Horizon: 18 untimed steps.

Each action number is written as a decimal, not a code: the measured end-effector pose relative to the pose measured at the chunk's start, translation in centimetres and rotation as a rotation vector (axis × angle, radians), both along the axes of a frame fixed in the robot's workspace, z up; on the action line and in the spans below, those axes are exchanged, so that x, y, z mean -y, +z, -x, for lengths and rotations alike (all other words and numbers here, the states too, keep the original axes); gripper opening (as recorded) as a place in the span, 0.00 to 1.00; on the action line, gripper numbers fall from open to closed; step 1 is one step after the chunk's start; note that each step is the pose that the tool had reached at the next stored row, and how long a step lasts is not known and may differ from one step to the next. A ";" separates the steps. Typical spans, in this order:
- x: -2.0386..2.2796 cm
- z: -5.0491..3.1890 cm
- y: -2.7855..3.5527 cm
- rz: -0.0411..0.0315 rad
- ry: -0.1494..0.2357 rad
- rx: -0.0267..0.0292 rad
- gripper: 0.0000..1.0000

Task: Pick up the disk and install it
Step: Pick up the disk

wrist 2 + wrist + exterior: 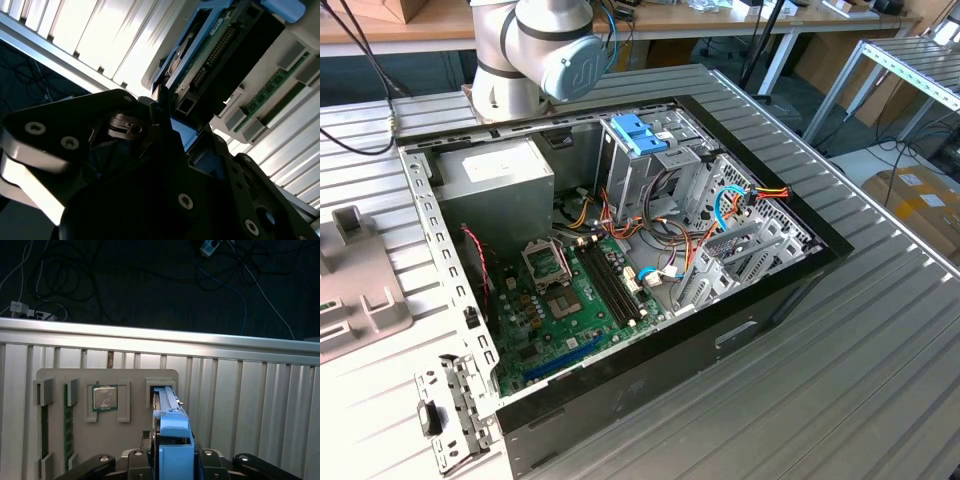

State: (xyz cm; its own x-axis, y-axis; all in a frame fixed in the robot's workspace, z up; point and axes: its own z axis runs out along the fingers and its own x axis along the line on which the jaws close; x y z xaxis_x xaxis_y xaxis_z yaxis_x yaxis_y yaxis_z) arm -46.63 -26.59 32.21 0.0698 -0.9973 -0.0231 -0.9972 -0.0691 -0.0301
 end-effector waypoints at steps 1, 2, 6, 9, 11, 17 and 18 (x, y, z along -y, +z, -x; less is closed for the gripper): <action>0.00 0.00 0.07 0.0000 0.000 0.0000 0.37; 0.00 0.00 0.11 0.0000 0.000 0.0001 0.37; 0.00 0.00 0.39 0.0000 0.000 -0.0001 0.37; 0.00 0.00 0.51 -0.0001 0.000 0.0001 0.37; 0.00 0.00 0.57 0.0000 0.000 0.0000 0.37; 0.00 0.00 0.72 -0.0001 0.000 0.0000 0.37; 0.00 0.00 0.74 -0.0001 0.000 0.0000 0.37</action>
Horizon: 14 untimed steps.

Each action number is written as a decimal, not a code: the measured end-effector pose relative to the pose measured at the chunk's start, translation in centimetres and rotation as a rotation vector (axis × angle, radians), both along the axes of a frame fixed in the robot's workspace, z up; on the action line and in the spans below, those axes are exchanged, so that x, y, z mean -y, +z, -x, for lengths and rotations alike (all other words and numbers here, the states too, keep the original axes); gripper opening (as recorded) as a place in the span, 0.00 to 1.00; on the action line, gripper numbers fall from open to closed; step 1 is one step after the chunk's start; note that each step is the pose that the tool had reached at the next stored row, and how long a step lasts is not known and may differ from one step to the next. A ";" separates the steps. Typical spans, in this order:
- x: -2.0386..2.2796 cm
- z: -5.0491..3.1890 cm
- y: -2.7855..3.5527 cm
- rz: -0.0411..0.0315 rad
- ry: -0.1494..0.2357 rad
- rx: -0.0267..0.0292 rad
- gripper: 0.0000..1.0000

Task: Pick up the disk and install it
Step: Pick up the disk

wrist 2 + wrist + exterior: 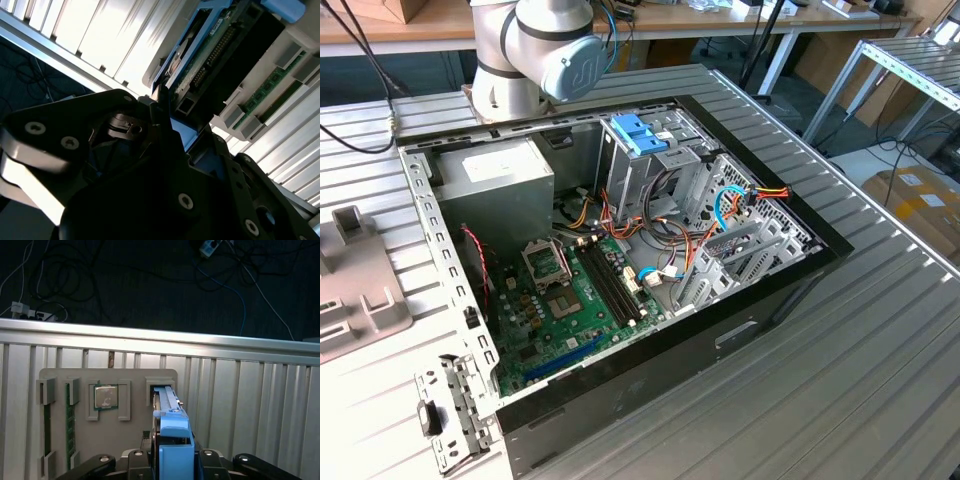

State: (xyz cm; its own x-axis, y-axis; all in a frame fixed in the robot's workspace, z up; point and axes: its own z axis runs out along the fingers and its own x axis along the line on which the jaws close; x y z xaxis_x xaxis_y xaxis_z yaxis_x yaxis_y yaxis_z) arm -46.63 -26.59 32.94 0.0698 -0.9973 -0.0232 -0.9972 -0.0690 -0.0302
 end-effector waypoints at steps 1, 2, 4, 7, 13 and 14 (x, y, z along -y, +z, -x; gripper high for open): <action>0.00 0.00 0.02 0.0000 0.000 -0.0001 0.37; 0.00 0.00 0.04 -0.0001 0.000 0.0000 0.37; 0.00 0.00 0.10 -0.0001 0.000 0.0000 0.37; 0.00 0.00 0.14 -0.0002 0.000 0.0000 0.37; 0.00 0.00 0.31 -0.0003 0.000 -0.0001 0.37; 0.00 0.00 0.33 -0.0004 0.000 -0.0001 0.37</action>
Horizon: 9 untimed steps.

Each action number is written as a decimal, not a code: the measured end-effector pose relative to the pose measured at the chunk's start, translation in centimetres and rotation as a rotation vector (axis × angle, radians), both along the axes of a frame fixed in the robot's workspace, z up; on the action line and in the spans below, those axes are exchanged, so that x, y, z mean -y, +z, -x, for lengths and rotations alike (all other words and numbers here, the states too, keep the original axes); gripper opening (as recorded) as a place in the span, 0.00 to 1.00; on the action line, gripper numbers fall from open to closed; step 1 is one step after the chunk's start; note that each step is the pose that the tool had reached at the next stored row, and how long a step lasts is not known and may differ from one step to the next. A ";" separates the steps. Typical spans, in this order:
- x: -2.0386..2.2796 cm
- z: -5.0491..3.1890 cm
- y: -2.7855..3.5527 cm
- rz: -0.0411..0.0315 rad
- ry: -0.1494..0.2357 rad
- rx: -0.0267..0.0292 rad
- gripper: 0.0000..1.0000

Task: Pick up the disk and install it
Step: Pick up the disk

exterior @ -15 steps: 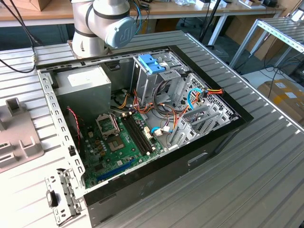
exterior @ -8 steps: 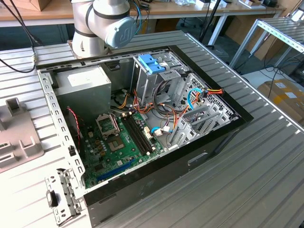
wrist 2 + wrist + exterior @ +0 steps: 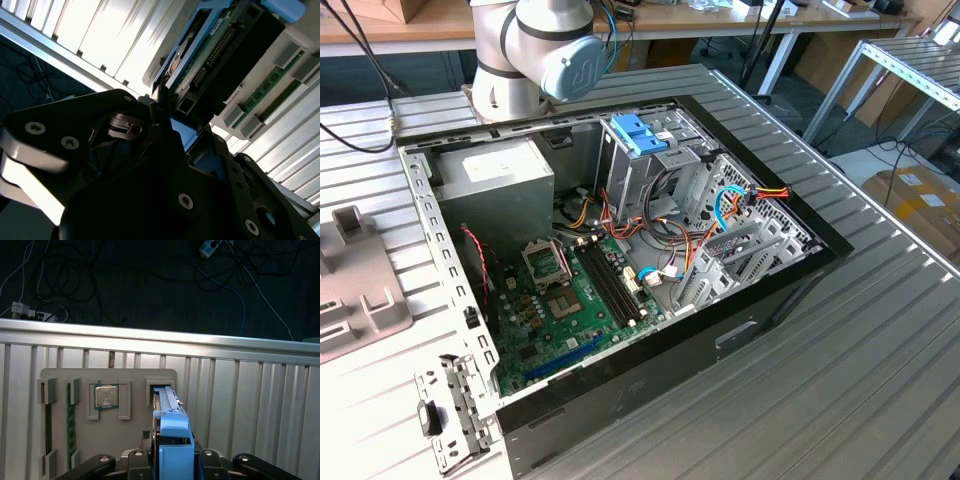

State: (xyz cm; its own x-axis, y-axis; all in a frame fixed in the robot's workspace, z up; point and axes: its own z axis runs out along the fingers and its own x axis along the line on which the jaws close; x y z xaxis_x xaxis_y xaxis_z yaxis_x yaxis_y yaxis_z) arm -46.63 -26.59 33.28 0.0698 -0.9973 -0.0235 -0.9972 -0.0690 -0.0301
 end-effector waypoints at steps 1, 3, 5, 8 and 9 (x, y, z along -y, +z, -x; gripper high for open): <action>0.00 0.00 0.03 0.0000 0.000 0.0000 0.37; 0.00 0.00 0.09 0.0000 0.000 0.0000 0.37; 0.00 0.00 0.15 0.0000 0.000 0.0000 0.37; 0.00 0.00 0.26 0.0000 0.000 0.0000 0.37; 0.00 0.00 0.28 0.0000 0.000 0.0000 0.37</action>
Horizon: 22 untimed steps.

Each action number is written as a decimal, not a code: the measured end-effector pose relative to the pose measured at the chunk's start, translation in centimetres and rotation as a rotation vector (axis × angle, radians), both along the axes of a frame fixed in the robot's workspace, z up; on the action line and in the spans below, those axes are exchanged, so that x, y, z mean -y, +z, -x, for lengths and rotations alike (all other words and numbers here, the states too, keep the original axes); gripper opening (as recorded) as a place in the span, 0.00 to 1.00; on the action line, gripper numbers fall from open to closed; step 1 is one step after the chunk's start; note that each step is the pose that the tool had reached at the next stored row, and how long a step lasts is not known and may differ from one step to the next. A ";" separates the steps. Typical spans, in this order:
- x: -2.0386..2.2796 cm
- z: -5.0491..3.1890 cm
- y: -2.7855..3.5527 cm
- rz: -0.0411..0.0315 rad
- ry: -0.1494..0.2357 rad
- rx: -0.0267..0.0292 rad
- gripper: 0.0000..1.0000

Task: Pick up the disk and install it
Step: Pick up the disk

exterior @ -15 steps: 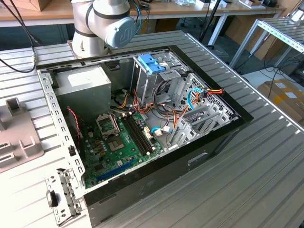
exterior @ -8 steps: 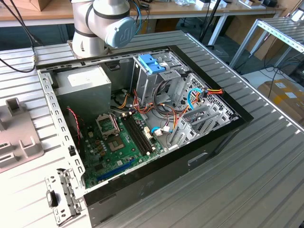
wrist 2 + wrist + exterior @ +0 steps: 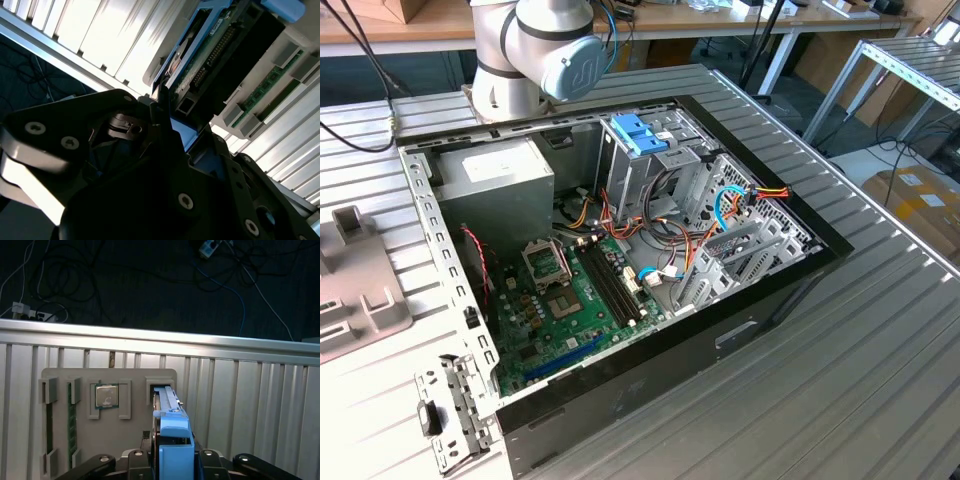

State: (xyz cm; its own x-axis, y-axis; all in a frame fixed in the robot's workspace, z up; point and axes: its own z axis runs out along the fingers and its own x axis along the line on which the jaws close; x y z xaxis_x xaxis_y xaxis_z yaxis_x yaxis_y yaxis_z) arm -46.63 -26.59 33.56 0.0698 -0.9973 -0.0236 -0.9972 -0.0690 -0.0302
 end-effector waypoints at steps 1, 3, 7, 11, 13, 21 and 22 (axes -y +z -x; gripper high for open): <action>0.00 0.00 0.16 0.0000 0.000 -0.0001 0.37; 0.00 0.00 0.29 0.0000 0.000 0.0000 0.37; 0.00 0.00 0.43 -0.0001 0.000 0.0000 0.37; 0.00 0.00 0.54 -0.0001 0.000 0.0001 0.37; 0.00 0.00 0.57 -0.0002 0.000 0.0001 0.37; 0.00 0.00 0.68 -0.0021 0.000 0.0001 0.37; 0.00 0.00 0.72 -0.0024 0.000 0.0000 0.37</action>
State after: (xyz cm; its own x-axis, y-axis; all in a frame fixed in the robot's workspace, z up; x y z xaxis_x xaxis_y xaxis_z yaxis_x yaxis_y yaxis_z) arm -46.63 -26.59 34.28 0.0698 -0.9972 -0.0259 -0.9972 -0.0690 -0.0303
